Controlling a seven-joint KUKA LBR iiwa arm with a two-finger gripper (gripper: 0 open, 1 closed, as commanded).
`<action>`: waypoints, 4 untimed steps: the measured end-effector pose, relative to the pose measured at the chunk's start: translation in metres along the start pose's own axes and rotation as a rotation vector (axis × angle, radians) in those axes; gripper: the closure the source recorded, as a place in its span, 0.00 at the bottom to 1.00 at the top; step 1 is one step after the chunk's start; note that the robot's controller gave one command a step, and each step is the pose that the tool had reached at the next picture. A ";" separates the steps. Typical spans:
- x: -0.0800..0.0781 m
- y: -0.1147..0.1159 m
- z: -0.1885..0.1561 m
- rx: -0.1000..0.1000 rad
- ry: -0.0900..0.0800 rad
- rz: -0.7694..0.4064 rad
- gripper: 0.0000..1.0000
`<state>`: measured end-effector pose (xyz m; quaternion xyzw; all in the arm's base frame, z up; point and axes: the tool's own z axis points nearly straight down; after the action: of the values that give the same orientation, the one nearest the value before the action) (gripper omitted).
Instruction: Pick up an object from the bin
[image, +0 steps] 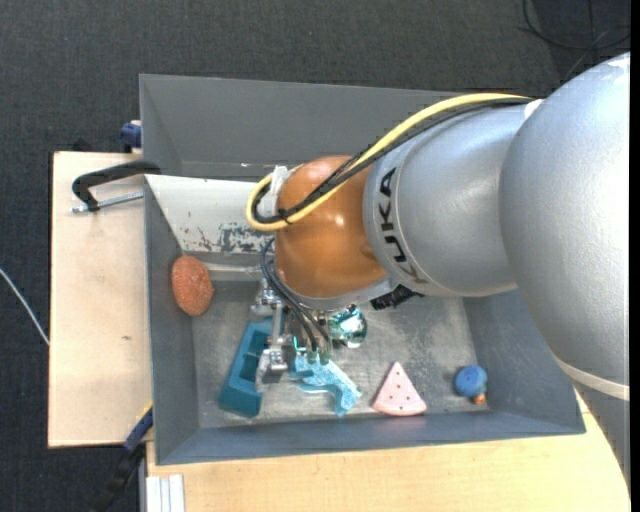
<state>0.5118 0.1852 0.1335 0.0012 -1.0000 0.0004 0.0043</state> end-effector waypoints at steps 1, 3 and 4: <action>-0.002 -0.001 -0.004 -0.001 -0.006 0.002 0.00; -0.005 -0.014 0.024 0.005 -0.018 -0.348 0.00; 0.006 -0.039 0.053 -0.010 -0.048 -0.543 1.00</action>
Offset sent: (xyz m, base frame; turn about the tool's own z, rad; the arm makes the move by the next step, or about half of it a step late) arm -0.0097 -0.0241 -0.0635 -0.3197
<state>0.5054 0.1460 0.0809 0.2692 -0.9629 -0.0059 -0.0196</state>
